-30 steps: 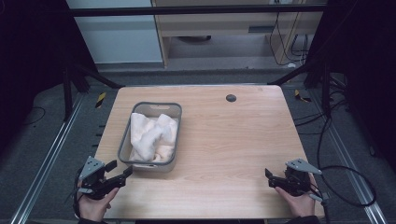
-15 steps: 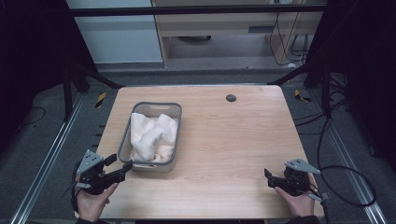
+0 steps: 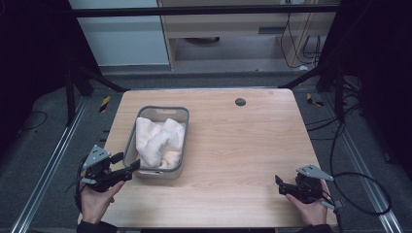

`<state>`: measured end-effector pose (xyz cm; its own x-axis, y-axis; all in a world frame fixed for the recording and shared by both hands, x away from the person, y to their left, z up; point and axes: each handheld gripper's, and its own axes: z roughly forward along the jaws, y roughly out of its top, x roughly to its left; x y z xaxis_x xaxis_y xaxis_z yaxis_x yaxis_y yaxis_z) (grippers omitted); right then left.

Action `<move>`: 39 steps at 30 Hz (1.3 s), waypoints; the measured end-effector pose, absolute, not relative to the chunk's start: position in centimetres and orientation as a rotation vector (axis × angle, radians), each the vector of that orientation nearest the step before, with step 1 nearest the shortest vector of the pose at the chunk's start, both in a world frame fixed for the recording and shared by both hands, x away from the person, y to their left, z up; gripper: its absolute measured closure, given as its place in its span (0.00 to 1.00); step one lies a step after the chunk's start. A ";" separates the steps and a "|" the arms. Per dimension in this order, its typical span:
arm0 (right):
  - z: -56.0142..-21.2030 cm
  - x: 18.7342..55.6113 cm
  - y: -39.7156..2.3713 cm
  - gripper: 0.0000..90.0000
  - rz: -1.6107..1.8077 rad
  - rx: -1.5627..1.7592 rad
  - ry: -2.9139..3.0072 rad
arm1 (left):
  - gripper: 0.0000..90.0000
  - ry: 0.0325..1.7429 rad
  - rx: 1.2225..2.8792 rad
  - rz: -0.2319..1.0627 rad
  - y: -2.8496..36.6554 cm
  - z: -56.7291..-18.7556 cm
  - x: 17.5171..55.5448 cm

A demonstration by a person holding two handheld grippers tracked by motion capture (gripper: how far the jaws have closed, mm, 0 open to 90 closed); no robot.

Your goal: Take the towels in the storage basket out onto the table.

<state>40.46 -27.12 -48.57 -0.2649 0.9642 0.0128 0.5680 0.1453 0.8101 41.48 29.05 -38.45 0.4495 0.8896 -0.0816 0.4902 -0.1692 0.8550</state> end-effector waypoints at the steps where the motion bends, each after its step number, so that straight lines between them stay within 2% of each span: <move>1: -48.6 40.5 -27.1 0.12 0.982 1.463 1.905 | 0.32 1.173 1.814 0.564 29.0 -38.3 41.6; 25: -48.6 40.6 -27.1 0.12 0.984 1.470 1.914 | 0.30 1.114 1.970 0.536 28.2 -35.3 45.6; 39: -48.7 40.7 -27.1 0.12 0.977 1.464 1.926 | 0.28 1.100 2.098 0.499 26.2 -35.3 48.1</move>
<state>40.67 -27.10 -48.70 -0.2755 0.9612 0.0163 0.5809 0.1529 0.7995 48.09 26.20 -35.29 0.5641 0.8256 0.0129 0.5533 -0.3896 0.7363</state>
